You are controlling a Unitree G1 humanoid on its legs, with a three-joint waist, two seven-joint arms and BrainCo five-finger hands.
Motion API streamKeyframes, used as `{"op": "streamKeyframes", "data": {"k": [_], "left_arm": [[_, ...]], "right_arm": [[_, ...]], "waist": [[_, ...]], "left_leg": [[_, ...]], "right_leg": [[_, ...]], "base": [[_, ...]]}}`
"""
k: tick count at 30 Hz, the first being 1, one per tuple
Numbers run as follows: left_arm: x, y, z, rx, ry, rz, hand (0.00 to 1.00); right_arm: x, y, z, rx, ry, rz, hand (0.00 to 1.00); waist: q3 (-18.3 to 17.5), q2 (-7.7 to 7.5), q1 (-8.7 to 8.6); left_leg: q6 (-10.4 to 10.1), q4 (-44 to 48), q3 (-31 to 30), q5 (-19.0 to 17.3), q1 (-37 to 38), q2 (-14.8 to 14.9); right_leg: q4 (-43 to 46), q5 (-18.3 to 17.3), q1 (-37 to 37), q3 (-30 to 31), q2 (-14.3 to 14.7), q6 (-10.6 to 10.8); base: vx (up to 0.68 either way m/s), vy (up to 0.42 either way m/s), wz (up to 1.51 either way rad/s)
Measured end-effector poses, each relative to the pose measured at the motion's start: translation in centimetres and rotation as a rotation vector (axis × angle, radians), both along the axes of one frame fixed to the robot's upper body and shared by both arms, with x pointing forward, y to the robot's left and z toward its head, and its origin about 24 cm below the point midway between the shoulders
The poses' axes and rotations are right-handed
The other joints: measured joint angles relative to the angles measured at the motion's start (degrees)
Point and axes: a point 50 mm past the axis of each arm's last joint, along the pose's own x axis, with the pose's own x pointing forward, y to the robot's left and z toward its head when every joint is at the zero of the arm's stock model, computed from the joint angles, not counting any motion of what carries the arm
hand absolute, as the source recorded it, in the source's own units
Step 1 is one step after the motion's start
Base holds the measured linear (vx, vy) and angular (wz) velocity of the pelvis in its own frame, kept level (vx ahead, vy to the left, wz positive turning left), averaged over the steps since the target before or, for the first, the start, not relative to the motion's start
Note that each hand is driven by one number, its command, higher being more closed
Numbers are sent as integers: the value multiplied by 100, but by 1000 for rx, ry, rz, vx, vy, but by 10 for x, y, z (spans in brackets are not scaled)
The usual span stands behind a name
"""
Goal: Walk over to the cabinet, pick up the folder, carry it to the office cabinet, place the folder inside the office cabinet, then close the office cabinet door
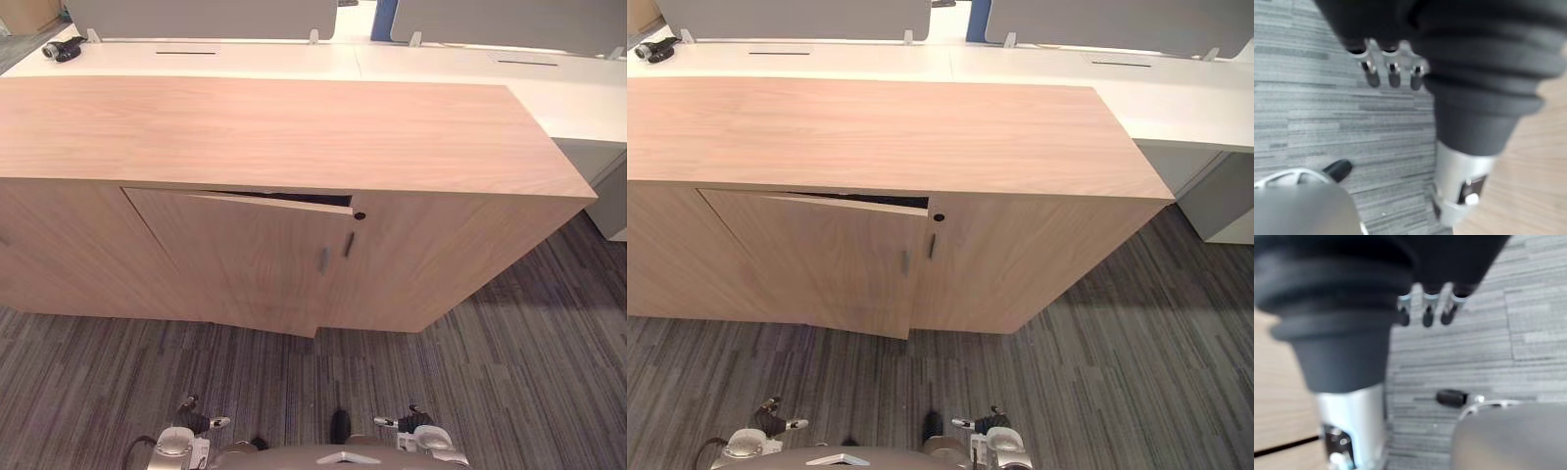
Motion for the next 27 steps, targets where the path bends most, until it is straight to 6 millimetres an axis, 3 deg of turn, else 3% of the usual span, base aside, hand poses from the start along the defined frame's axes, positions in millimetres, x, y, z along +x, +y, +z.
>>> {"op": "streamKeyframes", "data": {"k": [1, 3, 4, 7, 11, 19, 27], "left_arm": [[0, 0, 0, -1, 1, 1, 0], [1, 3, 1, 0, -6, 25, 0], [1, 3, 1, -1, -7, 28, 0], [0, 3, 0, -3, -3, 39, 0], [-4, 3, -1, -4, 13, 44, 0], [-10, -2, -5, -19, 44, 47, 0], [-18, 2, -6, -19, 59, 82, 0]], "right_arm": [[1, 0, 0, 1, -2, -1, 0], [6, 0, 1, 0, -10, 4, 0], [6, 0, 1, -1, -8, 4, 0], [11, 3, 2, 7, -21, 7, 0], [-5, 1, -2, 8, 19, -7, 0], [-11, -7, -3, 1, 42, -43, 0], [-11, -5, -4, 4, 44, -41, 0]], "waist": [[9, -14, 14], [16, -91, 70], [25, -81, 96], [72, -70, 132], [61, -56, 112], [-36, 86, 67], [-119, 38, 56]], "left_leg": [[0, 47, -21, 0, -15, -9], [9, 418, -1044, -20, -316, -88], [-5, 439, -1243, -52, -341, -96], [-56, 469, -1211, -212, -288, -84], [-153, 457, -1172, -343, -132, -87], [-103, 409, -1303, -313, 23, -79], [-85, 379, -1392, -344, 109, -130]], "right_leg": [[0, 5, -5, 21, -8, 5], [0, 60, -128, 155, -80, 29], [0, 82, -180, 215, -74, 22], [-2, 130, -231, 388, -55, 11], [-3, 127, -134, 474, -48, 11], [-1, 136, -8, 485, 36, 38], [-2, 127, 54, 518, 12, 39]], "base": [[-75, -9, -8], [-74, -24, -22], [-71, -17, -45], [-93, 14, -35], [-63, 14, -15], [21, -3, 1], [-31, -2, -1]]}}
